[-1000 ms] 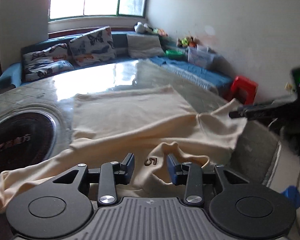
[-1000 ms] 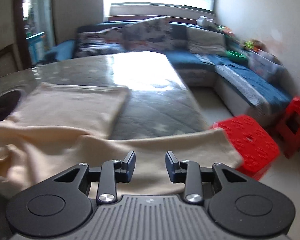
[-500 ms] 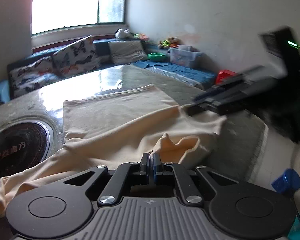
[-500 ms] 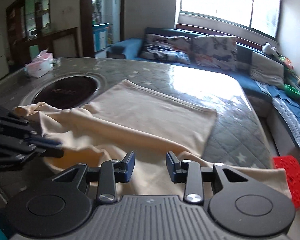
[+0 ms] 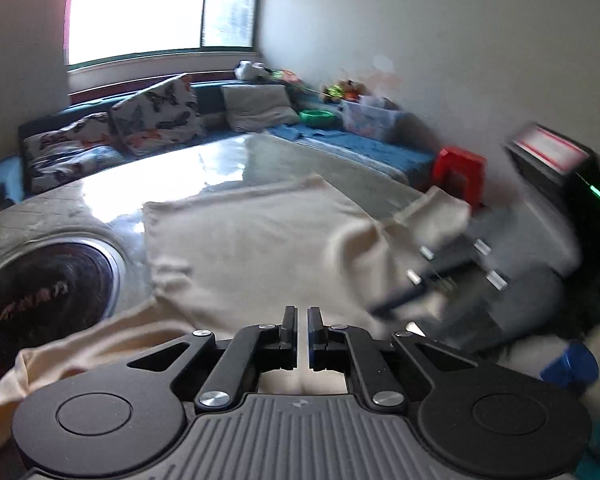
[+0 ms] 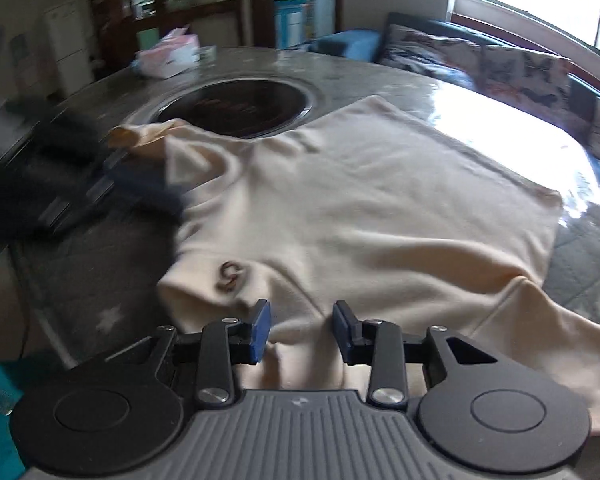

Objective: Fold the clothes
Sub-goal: 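Lower the sweatshirt flat onto the table, opening the right gripper while left holds hem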

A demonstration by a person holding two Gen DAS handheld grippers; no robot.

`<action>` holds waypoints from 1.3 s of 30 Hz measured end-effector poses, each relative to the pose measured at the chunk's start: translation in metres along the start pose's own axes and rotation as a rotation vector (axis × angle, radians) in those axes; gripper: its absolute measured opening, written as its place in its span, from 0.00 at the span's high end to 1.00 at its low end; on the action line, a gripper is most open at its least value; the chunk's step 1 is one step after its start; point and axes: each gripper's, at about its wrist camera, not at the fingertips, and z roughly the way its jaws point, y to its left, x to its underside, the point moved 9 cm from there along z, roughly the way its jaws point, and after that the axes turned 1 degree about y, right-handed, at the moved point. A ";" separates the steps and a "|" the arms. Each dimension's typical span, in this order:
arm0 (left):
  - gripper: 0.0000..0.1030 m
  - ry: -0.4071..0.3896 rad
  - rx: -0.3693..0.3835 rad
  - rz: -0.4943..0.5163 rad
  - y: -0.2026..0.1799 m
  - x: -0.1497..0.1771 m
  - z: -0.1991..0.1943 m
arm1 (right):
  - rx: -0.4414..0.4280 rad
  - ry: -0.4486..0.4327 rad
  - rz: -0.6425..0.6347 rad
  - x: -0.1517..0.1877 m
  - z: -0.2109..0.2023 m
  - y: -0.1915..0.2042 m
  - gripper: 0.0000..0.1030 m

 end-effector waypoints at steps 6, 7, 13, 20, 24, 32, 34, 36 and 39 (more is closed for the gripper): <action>0.94 0.067 -0.031 -0.053 0.009 -0.002 0.049 | -0.033 0.022 -0.012 0.006 -0.012 0.005 0.66; 0.94 0.081 -0.036 -0.062 0.010 0.000 0.053 | -0.033 0.019 -0.008 0.005 -0.015 0.004 0.67; 0.93 0.103 -0.063 -0.112 0.027 0.011 0.052 | 0.046 -0.056 0.084 -0.013 -0.024 -0.035 0.66; 0.93 0.058 -0.124 -0.196 0.060 -0.006 0.059 | 0.148 -0.088 0.236 -0.016 -0.006 -0.089 0.66; 0.93 0.085 -0.190 -0.250 0.087 0.003 0.062 | 0.184 -0.059 0.255 -0.002 0.000 -0.100 0.66; 0.93 0.077 -0.207 -0.248 0.092 0.006 0.054 | 0.204 -0.086 0.247 -0.011 -0.009 -0.107 0.66; 0.93 0.079 -0.212 -0.243 0.092 0.007 0.055 | 0.210 -0.085 0.256 -0.014 -0.004 -0.110 0.66; 0.93 0.081 -0.212 -0.243 0.092 0.007 0.055 | 0.235 -0.050 0.259 -0.008 0.000 -0.115 0.66; 0.93 0.081 -0.211 -0.235 0.092 0.008 0.056 | 0.237 -0.027 0.272 0.005 -0.006 -0.116 0.66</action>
